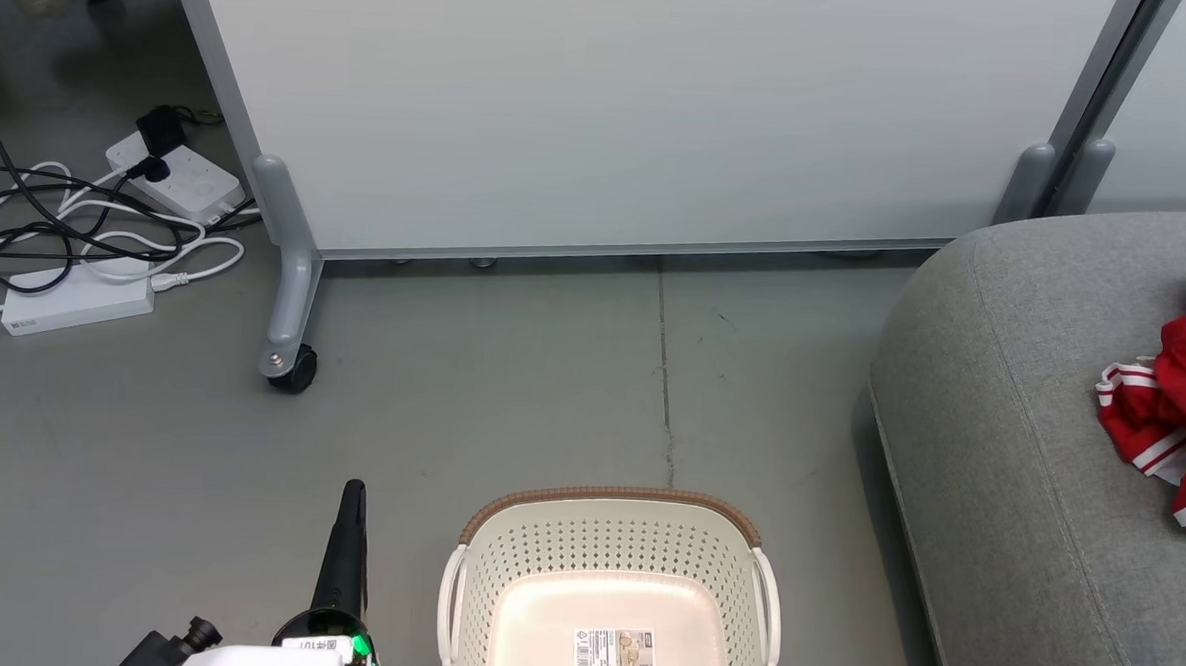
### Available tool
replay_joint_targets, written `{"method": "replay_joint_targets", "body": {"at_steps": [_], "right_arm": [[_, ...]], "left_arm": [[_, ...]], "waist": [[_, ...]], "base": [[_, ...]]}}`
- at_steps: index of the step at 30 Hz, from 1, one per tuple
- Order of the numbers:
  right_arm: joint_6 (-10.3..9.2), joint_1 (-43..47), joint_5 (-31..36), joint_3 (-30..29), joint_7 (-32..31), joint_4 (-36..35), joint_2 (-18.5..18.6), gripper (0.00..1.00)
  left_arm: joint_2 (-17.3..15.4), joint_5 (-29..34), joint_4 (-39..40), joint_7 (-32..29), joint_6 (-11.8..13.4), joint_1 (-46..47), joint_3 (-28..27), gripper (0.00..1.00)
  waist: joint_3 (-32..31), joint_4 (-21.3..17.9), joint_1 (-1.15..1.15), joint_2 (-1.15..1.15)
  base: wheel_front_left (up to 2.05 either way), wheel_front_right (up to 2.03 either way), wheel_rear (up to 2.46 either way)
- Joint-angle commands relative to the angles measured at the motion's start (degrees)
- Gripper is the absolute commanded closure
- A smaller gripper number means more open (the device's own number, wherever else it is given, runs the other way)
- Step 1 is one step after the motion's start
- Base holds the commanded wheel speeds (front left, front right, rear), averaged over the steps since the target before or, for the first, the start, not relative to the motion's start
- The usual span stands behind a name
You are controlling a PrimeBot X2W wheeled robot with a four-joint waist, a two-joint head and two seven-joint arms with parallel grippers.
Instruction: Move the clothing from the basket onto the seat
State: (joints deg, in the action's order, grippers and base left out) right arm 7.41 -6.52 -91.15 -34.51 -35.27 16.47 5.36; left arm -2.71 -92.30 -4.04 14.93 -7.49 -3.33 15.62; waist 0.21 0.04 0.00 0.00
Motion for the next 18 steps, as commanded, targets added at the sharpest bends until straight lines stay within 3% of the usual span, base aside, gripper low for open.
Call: {"method": "replay_joint_targets", "body": {"at_steps": [1, 18], "right_arm": [[0.14, -0.7, 0.3, -0.2, -0.3, 0.0, 0.1, 1.00], [0.14, -0.8, 0.4, -0.4, -0.6, 0.0, 0.0, 1.00]], "left_arm": [[-0.2, 0.0, 0.2, 0.1, -0.2, 0.8, -0.1, 1.00], [-0.2, 0.0, 0.2, 0.1, -0.2, 0.8, -0.1, 1.00]], "waist": [[0.0, 0.0, 0.00, 0.00], [0.0, 0.0, 0.00, 0.00]], "base": [[0.00, 0.00, 0.00], [0.00, 0.00, 0.00]]}}
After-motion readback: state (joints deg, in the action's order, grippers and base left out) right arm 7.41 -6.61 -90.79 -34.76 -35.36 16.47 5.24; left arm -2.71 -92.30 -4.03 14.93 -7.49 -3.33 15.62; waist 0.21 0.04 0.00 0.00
